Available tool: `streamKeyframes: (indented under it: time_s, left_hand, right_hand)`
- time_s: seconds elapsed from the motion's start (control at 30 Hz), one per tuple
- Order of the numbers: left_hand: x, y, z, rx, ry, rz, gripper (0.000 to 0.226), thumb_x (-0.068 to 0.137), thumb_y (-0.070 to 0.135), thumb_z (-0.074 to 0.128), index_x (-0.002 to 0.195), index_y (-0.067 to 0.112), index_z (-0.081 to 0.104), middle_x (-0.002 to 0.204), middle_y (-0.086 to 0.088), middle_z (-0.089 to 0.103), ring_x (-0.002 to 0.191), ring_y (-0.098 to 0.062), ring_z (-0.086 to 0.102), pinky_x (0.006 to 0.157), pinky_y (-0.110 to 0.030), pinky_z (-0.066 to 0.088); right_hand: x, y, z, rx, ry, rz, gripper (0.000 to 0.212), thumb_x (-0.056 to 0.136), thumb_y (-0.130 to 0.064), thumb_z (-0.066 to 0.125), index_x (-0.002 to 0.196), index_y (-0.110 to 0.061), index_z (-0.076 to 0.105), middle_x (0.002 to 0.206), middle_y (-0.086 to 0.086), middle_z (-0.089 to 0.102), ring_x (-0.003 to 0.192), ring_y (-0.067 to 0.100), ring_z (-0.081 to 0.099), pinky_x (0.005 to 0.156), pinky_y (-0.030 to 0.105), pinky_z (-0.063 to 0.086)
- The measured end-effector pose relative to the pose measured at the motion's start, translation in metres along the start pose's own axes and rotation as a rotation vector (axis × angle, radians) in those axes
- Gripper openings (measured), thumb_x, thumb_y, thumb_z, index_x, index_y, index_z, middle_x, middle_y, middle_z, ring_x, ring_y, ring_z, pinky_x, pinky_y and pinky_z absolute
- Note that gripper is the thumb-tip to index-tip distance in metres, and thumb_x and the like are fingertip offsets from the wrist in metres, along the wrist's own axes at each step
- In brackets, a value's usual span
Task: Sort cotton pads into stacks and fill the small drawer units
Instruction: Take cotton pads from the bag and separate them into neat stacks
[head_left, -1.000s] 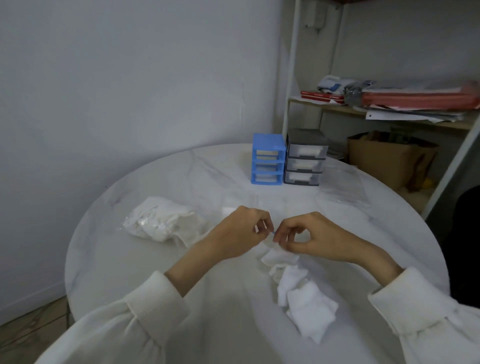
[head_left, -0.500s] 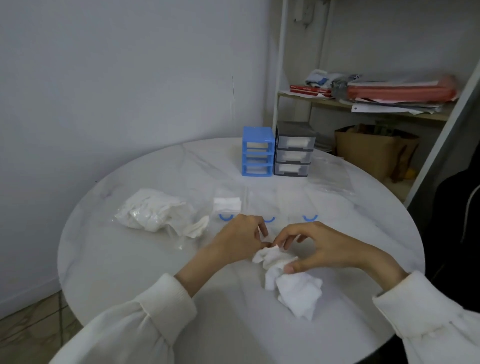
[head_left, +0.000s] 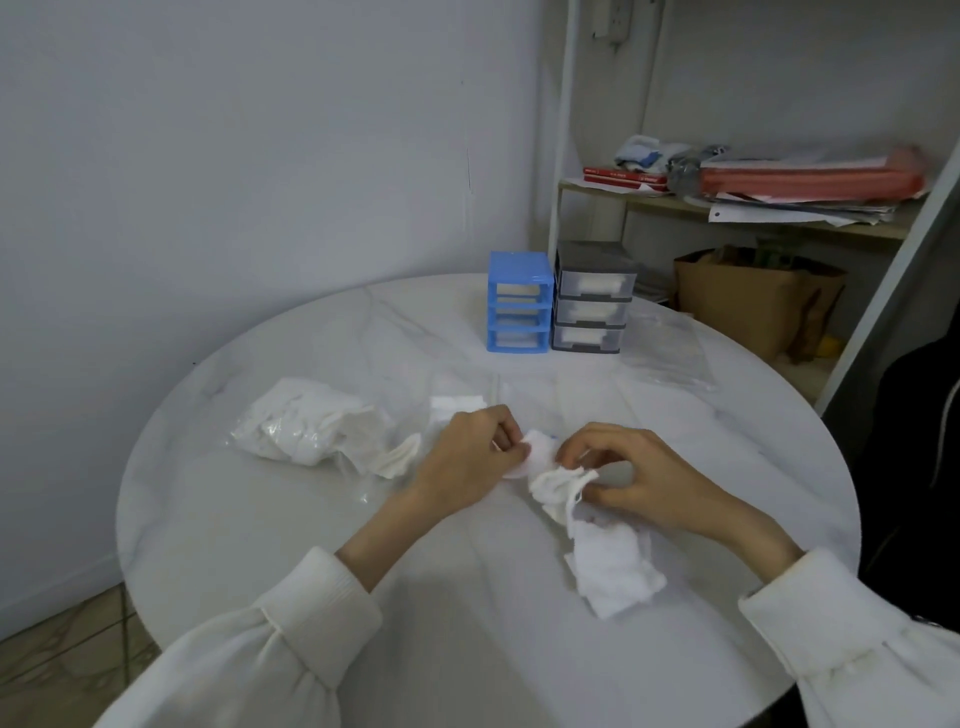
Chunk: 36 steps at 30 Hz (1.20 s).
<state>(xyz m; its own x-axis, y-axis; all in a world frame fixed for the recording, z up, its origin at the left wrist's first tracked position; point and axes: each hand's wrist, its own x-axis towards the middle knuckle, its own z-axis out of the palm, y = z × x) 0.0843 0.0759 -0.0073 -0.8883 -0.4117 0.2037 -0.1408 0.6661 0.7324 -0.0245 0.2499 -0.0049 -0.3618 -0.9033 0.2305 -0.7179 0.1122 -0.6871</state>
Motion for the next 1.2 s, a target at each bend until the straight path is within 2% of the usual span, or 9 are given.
streamKeyframes:
  time_s: [0.17,0.27,0.33,0.4,0.47,0.6,0.73,0.93,1.2]
  left_hand:
    - [0.009,0.006,-0.013,-0.203,0.249,0.005,0.019,0.084,0.012,0.068,0.076,0.02,0.053,0.064,0.005,0.062,0.051,0.002,0.054,0.055,-0.014,0.042]
    - [0.013,0.008,-0.021,-0.393,0.34,0.001,0.017,0.084,0.009,0.068,0.09,0.016,0.054,0.067,0.004,0.061,0.055,-0.001,0.055,0.052,-0.012,0.042]
    - [0.017,0.009,-0.024,-0.513,0.352,-0.024,0.023,0.082,0.006,0.069,0.099,0.014,0.054,0.075,0.0,0.064,0.065,-0.012,0.061,0.058,-0.018,0.049]
    - [0.023,0.008,-0.025,-0.615,0.352,-0.06,0.027,0.08,0.003,0.07,0.103,0.01,0.056,0.083,-0.006,0.067,0.072,-0.017,0.064,0.064,-0.023,0.053]
    - [0.028,0.007,-0.022,-0.659,0.345,-0.077,0.023,0.078,0.0,0.072,0.098,0.006,0.062,0.084,-0.007,0.068,0.073,-0.016,0.065,0.064,-0.02,0.052]
    - [0.028,0.001,-0.012,-0.72,0.311,-0.077,0.012,0.078,0.001,0.071,0.084,0.011,0.071,0.082,-0.009,0.072,0.077,-0.019,0.067,0.072,-0.029,0.054]
    - [0.028,0.0,-0.009,-0.79,0.291,-0.097,0.011,0.085,0.005,0.064,0.085,0.012,0.072,0.086,-0.011,0.072,0.082,-0.022,0.069,0.079,-0.036,0.055]
    - [0.024,0.001,-0.006,-0.866,0.227,-0.118,0.014,0.09,0.006,0.057,0.093,0.005,0.071,0.076,0.0,0.072,0.074,-0.012,0.069,0.067,-0.021,0.055]
    - [0.023,0.006,-0.006,-0.908,0.219,-0.176,0.027,0.097,0.012,0.046,0.084,0.013,0.07,0.074,0.004,0.072,0.071,-0.008,0.068,0.065,-0.019,0.054]
  right_hand:
    - [0.009,-0.002,-0.01,0.169,0.095,-0.006,0.014,0.08,-0.003,0.069,0.085,-0.014,0.062,0.087,-0.007,0.068,0.077,0.009,0.062,0.074,0.019,0.048]
    - [0.017,-0.005,-0.012,0.282,0.155,-0.021,0.016,0.079,0.001,0.069,0.086,-0.008,0.058,0.077,-0.009,0.062,0.07,0.003,0.054,0.068,0.015,0.043]
    - [0.024,-0.006,-0.012,0.374,0.227,-0.014,0.018,0.081,0.008,0.063,0.092,-0.003,0.054,0.079,-0.009,0.061,0.067,-0.003,0.055,0.064,0.01,0.043]
    - [0.032,-0.009,-0.012,0.508,0.274,0.033,0.022,0.086,0.011,0.053,0.098,-0.007,0.05,0.087,-0.007,0.064,0.074,0.001,0.063,0.064,0.014,0.049]
    - [0.041,-0.01,-0.011,0.602,0.291,0.073,0.027,0.09,0.011,0.046,0.097,-0.015,0.048,0.09,-0.007,0.068,0.079,0.01,0.067,0.063,0.022,0.054]
    - [0.056,-0.013,-0.007,0.695,0.292,0.025,0.028,0.091,0.01,0.043,0.098,-0.017,0.041,0.083,0.0,0.07,0.069,0.015,0.064,0.059,0.023,0.052]
    - [0.07,-0.015,-0.002,0.644,0.252,-0.079,0.023,0.09,0.012,0.043,0.091,-0.011,0.049,0.083,-0.007,0.065,0.066,0.016,0.06,0.057,0.026,0.048]
    - [0.078,-0.004,0.009,0.511,0.27,-0.123,0.014,0.074,-0.003,0.052,0.082,-0.01,0.06,0.083,-0.014,0.063,0.08,0.007,0.06,0.07,0.018,0.048]
    - [0.075,-0.004,0.012,0.465,0.293,-0.117,0.01,0.066,-0.007,0.052,0.073,-0.01,0.057,0.07,-0.004,0.057,0.062,0.007,0.05,0.057,0.015,0.04]
